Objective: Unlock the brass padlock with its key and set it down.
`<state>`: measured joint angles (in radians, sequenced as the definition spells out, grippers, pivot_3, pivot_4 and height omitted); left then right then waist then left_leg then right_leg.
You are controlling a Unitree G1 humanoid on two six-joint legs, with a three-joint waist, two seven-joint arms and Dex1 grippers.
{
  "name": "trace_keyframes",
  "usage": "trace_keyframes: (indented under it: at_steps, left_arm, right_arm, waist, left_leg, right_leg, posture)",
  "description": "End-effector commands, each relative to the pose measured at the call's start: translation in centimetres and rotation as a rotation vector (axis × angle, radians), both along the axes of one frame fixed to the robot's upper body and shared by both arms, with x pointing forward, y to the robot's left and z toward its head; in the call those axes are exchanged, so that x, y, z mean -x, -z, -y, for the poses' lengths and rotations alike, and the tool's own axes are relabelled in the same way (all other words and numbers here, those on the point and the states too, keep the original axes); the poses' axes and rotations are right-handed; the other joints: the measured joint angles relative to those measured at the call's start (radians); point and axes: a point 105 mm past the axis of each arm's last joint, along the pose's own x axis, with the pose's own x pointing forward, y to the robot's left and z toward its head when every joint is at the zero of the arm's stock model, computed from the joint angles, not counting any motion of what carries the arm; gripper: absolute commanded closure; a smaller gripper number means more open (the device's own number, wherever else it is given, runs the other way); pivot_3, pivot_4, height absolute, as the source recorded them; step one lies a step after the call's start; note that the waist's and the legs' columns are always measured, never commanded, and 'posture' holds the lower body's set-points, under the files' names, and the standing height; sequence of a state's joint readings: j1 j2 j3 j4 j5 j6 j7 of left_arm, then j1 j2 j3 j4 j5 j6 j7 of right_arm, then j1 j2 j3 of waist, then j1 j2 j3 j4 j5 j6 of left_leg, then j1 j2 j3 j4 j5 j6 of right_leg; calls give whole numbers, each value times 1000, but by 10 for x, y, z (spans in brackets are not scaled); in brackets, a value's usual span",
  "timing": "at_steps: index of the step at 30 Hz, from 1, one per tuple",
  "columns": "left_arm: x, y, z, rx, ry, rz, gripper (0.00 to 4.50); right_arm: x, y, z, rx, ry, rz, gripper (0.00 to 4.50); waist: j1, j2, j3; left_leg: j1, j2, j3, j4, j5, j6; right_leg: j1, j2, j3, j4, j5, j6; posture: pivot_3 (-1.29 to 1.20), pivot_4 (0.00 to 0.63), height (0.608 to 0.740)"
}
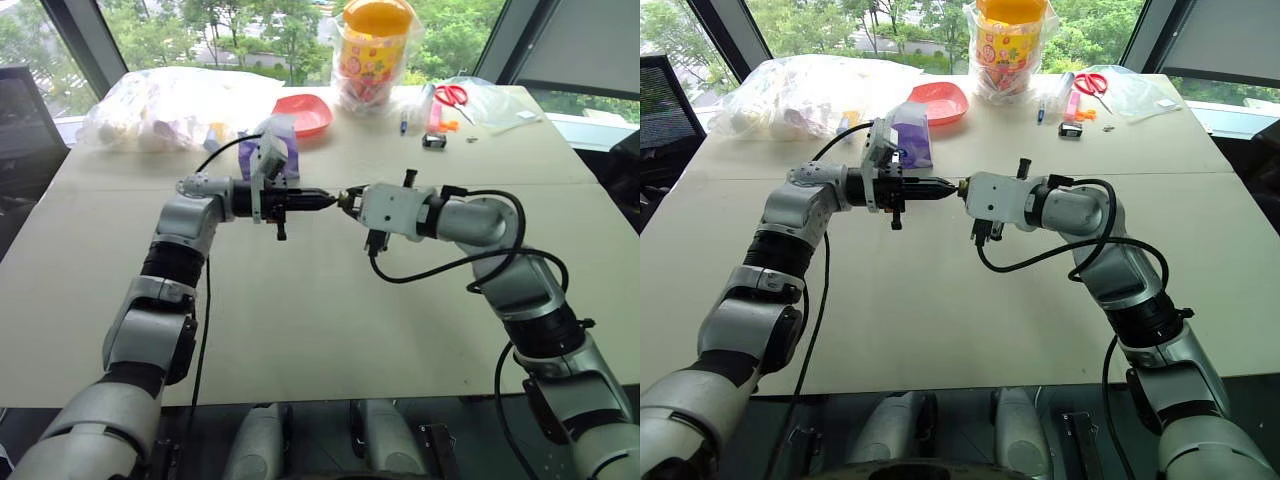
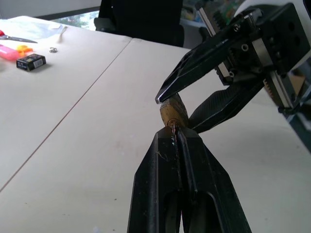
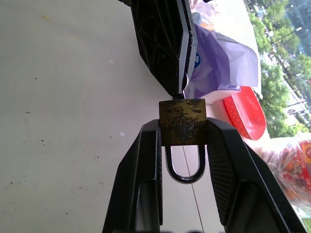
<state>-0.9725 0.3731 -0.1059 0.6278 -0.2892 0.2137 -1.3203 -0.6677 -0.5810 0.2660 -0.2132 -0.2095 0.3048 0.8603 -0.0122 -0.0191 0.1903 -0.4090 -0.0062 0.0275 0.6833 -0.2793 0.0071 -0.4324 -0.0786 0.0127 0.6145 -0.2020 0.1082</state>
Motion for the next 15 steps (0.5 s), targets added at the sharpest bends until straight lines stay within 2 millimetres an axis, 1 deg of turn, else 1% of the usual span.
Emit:
trace_keyframes:
  at_steps: [1,4,5,7,8,10,13,15]
  left_arm:
    - [-3,-1,-4,-64,-4,102,4492]
    - [-4,-6,2,-95,-1,233,4492]
    - [-4,-4,4,-131,6,298,4492]
    - [-1,0,6,-176,38,354,4492]
    - [0,1,6,-173,50,330,4492]
    - [2,2,3,-125,60,180,4492]
    - [-1,-5,-5,-29,29,-45,4492]
    - [-1,-9,-9,6,25,-138,3915]
  right_arm:
    - [13,-26,-9,-68,-60,53,3808]
    - [14,-25,-9,-84,-63,21,3808]
    - [15,-25,-10,-91,-64,8,3808]
    - [16,-25,-10,-99,-65,-5,3808]
    - [16,-25,-10,-99,-64,-5,3808]
    - [16,-25,-10,-94,-60,2,3808]
    - [15,-26,-8,-61,-52,39,3808]
    - [14,-26,-7,-33,-49,68,3808]
  waist:
    - [0,0,0]
    - [1,0,0]
    - [1,0,0]
    - [1,0,0]
    - [1,0,0]
    - [0,0,0]
    - [-1,0,0]
    - [-2,0,0]
  left_leg:
    - [0,0,0,0,0,0]
    - [0,0,0,0,0,0]
    - [0,0,0,0,0,0]
    - [0,1,0,0,0,0]
    - [0,1,0,0,0,0]
    - [0,0,0,0,0,0]
    - [0,-1,0,0,0,0]
    - [0,-1,0,0,0,0]
  right_leg:
    - [0,0,0,0,0,0]
    - [0,0,0,0,0,0]
    - [0,0,0,0,0,0]
    - [0,-1,0,0,0,0]
    - [0,-1,0,0,0,0]
    - [0,-1,0,0,0,0]
    - [0,0,0,0,0,0]
    - [0,0,0,0,0,1]
  posture:
    - [0,150,740]
    - [0,150,740]
    - [0,150,740]
    - [0,150,740]
    - [0,150,740]
    - [0,150,740]
    - [0,150,740]
    - [0,150,740]
